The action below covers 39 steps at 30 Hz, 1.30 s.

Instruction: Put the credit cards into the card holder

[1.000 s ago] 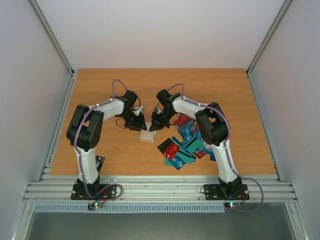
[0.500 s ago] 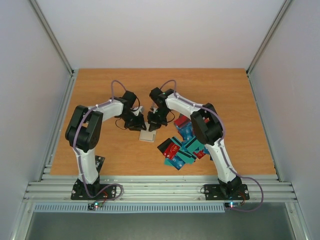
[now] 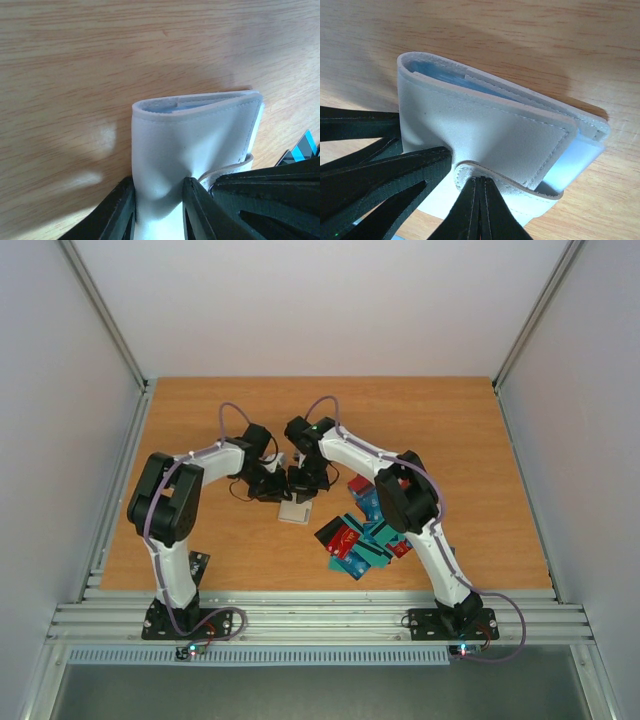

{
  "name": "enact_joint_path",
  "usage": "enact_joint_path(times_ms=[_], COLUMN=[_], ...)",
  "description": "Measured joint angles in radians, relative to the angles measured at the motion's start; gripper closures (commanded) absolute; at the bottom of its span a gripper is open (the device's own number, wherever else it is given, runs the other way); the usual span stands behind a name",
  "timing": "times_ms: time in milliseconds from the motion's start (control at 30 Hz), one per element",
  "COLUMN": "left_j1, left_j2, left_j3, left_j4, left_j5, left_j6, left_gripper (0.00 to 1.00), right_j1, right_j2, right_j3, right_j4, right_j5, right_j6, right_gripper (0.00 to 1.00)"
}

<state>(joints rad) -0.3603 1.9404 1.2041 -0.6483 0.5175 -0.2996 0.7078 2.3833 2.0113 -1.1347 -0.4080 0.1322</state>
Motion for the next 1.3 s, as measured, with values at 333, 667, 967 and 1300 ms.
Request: enact_joint_path(times_ms=[333,667,967,1300], left_j1=[-0.020,0.042,0.106,0.165], left_j2=[-0.095,-0.439,-0.681,-0.856], left_j3=[-0.045,0.068,0.133,-0.087], left_j4=[-0.041,-0.186,-0.244,-0.142], left_j5=[-0.040,-0.156,-0.294,-0.507], left_j6=[-0.026,0.010,0.084,0.172], left_gripper=[0.54,0.15,0.01,0.01], right_j1=[0.025,0.001,-0.119,-0.242], right_j2=[-0.105,-0.514,-0.851,-1.194], right_j3=[-0.094,-0.102,-0.187,-0.586], right_j4=[0.047,0.072,0.068,0.212], right_j5=[0.019,0.118,0.358,0.671], right_j6=[-0.067,-0.179,-0.259,-0.392], right_gripper=[0.70,0.01,0.01,0.01])
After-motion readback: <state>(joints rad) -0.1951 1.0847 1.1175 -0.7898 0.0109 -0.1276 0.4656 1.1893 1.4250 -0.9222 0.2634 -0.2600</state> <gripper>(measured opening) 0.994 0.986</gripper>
